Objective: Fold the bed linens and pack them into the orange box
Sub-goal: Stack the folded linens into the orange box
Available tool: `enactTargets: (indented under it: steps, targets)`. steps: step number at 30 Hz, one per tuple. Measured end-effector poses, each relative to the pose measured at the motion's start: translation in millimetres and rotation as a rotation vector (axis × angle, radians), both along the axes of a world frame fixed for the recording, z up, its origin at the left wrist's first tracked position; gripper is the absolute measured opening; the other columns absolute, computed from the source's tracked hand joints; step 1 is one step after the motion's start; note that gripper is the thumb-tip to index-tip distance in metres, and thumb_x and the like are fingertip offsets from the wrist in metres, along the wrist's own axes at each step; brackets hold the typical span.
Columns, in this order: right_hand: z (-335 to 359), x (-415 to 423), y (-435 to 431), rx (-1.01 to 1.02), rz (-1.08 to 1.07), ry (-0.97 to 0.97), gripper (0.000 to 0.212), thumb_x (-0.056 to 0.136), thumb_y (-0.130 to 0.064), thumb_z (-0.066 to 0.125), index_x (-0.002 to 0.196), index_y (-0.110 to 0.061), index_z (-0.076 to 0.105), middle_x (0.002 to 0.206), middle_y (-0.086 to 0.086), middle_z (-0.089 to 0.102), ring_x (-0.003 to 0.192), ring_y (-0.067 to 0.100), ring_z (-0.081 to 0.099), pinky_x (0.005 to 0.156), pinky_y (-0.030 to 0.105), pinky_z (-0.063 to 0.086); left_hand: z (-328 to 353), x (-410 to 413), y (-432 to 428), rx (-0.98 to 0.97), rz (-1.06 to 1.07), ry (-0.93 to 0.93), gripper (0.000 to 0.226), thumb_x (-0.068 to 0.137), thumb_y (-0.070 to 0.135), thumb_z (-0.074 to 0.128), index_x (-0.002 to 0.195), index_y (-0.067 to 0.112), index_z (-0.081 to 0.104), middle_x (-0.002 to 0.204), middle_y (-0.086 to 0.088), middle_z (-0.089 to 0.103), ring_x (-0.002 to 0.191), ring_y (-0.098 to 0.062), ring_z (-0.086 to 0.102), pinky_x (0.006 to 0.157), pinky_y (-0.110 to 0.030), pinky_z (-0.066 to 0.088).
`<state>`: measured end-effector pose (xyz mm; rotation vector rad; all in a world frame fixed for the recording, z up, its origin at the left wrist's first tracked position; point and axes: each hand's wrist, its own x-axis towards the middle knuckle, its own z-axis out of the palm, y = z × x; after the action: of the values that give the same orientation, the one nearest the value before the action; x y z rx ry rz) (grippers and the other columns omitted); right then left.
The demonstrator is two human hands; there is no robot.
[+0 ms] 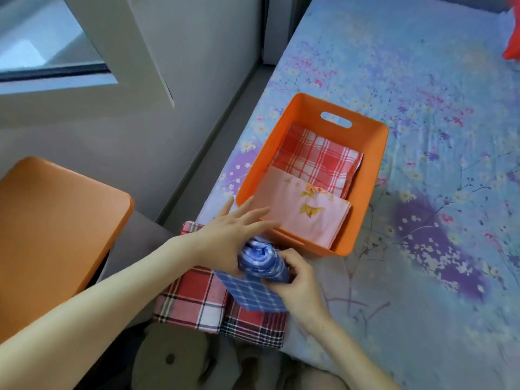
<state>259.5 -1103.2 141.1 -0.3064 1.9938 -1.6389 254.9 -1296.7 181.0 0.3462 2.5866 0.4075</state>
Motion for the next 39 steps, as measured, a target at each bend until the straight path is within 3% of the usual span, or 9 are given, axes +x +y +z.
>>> enactTargets:
  steps: [3, 7, 12, 18, 23, 26, 33, 36, 39]
  targets:
    - [52, -27, 17, 0.001, 0.036, 0.171, 0.031, 0.064, -0.009, 0.075, 0.081, -0.032, 0.063, 0.080, -0.009, 0.061, 0.076, 0.005, 0.058, 0.067, 0.019, 0.044, 35, -14, 7, 0.182, 0.070, 0.160, 0.049, 0.059, 0.042, 0.072, 0.102, 0.025, 0.059, 0.098, 0.010, 0.064, 0.090, -0.006, 0.055, 0.085, -0.028, 0.040]
    - [98, -72, 46, 0.040, 0.027, 0.264, 0.025, 0.075, -0.014, 0.075, 0.096, -0.023, 0.064, 0.090, -0.005, 0.064, 0.085, 0.011, 0.060, 0.072, 0.027, 0.049, 73, -37, 16, 0.325, 0.220, 0.393, 0.033, 0.067, 0.047, 0.072, 0.082, 0.023, 0.055, 0.057, 0.017, 0.048, 0.058, 0.002, 0.046, 0.052, -0.013, 0.032]
    - [88, -143, 97, 0.319, 0.168, 0.134, 0.056, 0.067, -0.022, 0.084, 0.112, -0.041, 0.058, 0.109, -0.026, 0.064, 0.103, -0.008, 0.057, 0.094, 0.032, 0.048, 106, -86, 23, 0.459, 0.339, 0.573, 0.037, 0.066, 0.058, 0.058, 0.084, 0.026, 0.055, 0.061, 0.015, 0.053, 0.059, -0.007, 0.041, 0.056, -0.024, 0.040]
    - [69, -238, 105, 0.171, -0.070, -0.100, 0.049, 0.058, -0.039, 0.087, 0.099, -0.026, 0.062, 0.106, 0.001, 0.068, 0.095, 0.015, 0.066, 0.079, 0.027, 0.051, 69, -185, -4, 0.653, 0.847, 0.221, 0.023, 0.079, 0.024, 0.073, 0.088, 0.007, 0.060, 0.083, -0.014, 0.063, 0.075, -0.021, 0.056, 0.072, -0.040, 0.046]
    - [21, -341, 72, 0.465, -0.081, 0.174, 0.027, 0.077, -0.018, 0.076, 0.095, -0.026, 0.058, 0.116, 0.001, 0.060, 0.113, 0.023, 0.056, 0.085, 0.029, 0.041, -14, -257, 8, 0.160, 0.937, 0.239, 0.025, 0.093, 0.030, 0.053, 0.090, 0.012, 0.036, 0.097, -0.016, 0.061, 0.091, -0.034, 0.056, 0.065, -0.033, 0.030]
    - [-8, -377, 50, 0.722, 0.011, 0.319, 0.032, 0.085, -0.022, 0.068, 0.114, -0.020, 0.055, 0.117, 0.002, 0.060, 0.092, 0.021, 0.058, 0.072, 0.026, 0.039, -55, -283, 24, 0.096, 0.968, 0.248, 0.017, 0.097, 0.024, 0.045, 0.094, 0.012, 0.034, 0.103, -0.018, 0.061, 0.093, -0.037, 0.056, 0.065, -0.034, 0.032]
    - [-73, -402, 19, 1.255, 0.319, 0.459, 0.029, 0.092, -0.011, 0.054, 0.121, -0.010, 0.050, 0.117, 0.010, 0.058, 0.104, 0.029, 0.056, 0.079, 0.035, 0.044, -111, -315, 30, -0.347, 0.663, 0.184, 0.063, 0.088, 0.009, 0.053, 0.143, 0.008, 0.022, 0.126, -0.015, 0.042, 0.099, -0.031, 0.053, 0.064, -0.033, 0.040]
    - [-87, -396, 12, 1.378, 0.429, 0.670, 0.060, 0.086, -0.012, 0.059, 0.141, -0.016, 0.033, 0.137, 0.015, 0.041, 0.123, 0.035, 0.040, 0.103, 0.045, 0.033, -127, -318, 29, -0.418, 0.336, 0.159, 0.079, 0.084, 0.015, 0.057, 0.149, 0.020, 0.013, 0.154, -0.016, 0.009, 0.137, -0.038, 0.020, 0.103, -0.039, 0.035]
    - [-104, -392, 12, 1.347, 0.649, 0.506, 0.091, 0.087, -0.044, 0.062, 0.152, -0.026, 0.001, 0.157, 0.019, -0.001, 0.142, 0.043, 0.005, 0.114, 0.055, 0.010, -147, -323, 21, -0.332, 0.211, -0.027, 0.093, 0.083, 0.022, 0.061, 0.150, 0.033, -0.003, 0.156, -0.004, -0.020, 0.143, -0.031, -0.017, 0.114, -0.041, 0.022]
